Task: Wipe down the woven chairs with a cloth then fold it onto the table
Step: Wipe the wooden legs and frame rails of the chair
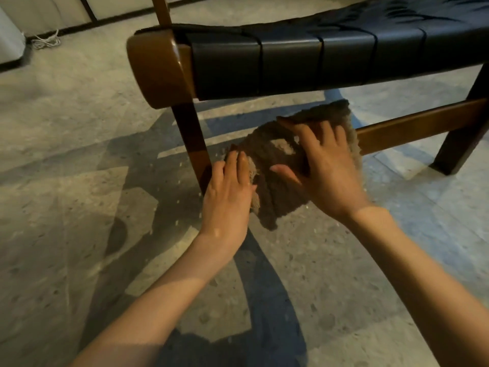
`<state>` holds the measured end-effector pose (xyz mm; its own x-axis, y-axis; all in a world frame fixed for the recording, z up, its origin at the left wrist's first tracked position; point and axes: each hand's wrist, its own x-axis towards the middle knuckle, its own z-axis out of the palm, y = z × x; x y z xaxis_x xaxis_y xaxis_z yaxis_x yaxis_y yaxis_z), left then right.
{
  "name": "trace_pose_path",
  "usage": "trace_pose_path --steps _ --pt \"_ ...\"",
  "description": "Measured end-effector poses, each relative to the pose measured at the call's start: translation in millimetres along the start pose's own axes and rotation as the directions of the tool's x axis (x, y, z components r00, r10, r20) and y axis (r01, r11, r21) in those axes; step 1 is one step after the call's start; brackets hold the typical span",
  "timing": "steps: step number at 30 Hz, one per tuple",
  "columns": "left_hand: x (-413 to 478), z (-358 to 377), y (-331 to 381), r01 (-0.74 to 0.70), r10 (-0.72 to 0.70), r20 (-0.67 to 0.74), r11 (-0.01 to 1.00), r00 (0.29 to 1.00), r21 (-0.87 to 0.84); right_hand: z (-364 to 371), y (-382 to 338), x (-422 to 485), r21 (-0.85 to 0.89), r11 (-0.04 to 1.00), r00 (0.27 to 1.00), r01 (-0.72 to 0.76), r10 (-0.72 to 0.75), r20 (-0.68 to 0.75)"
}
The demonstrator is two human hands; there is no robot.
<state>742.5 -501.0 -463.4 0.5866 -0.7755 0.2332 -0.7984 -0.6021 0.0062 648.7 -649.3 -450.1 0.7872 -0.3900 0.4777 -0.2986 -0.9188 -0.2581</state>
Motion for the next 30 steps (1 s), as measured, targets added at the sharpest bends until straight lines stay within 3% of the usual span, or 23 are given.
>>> trace_pose_path --steps 4,9,15,20,23,26,30 --pt "11 -16 -4 -0.026 0.026 -0.003 0.999 1.000 0.023 4 9 -12 -0.096 0.994 0.976 0.050 -0.028 0.214" --pt "12 -22 -9 -0.123 0.121 -0.094 0.992 0.988 -0.010 8 10 -8 -0.205 0.978 0.975 0.038 0.009 0.222" --pt "-3 -10 -14 -0.105 0.109 -0.041 0.991 0.993 0.082 21 4 15 -0.183 0.954 0.941 0.238 -0.180 0.285" --pt "-4 -5 4 -0.037 0.061 -0.134 0.984 0.989 0.175 40 1 18 -0.273 0.905 0.921 0.325 -0.237 0.310" --pt "15 5 7 -0.081 0.095 -0.045 0.968 0.994 0.236 44 3 23 -0.317 0.873 0.922 0.371 -0.305 0.239" --pt "27 13 3 -0.052 0.056 -0.005 0.952 0.998 0.301 47 13 26 -0.368 0.820 0.893 0.439 -0.350 0.284" --pt "29 22 2 -0.014 0.016 -0.003 0.916 1.000 0.401 48 22 32 -0.309 0.833 0.879 0.459 -0.374 0.297"
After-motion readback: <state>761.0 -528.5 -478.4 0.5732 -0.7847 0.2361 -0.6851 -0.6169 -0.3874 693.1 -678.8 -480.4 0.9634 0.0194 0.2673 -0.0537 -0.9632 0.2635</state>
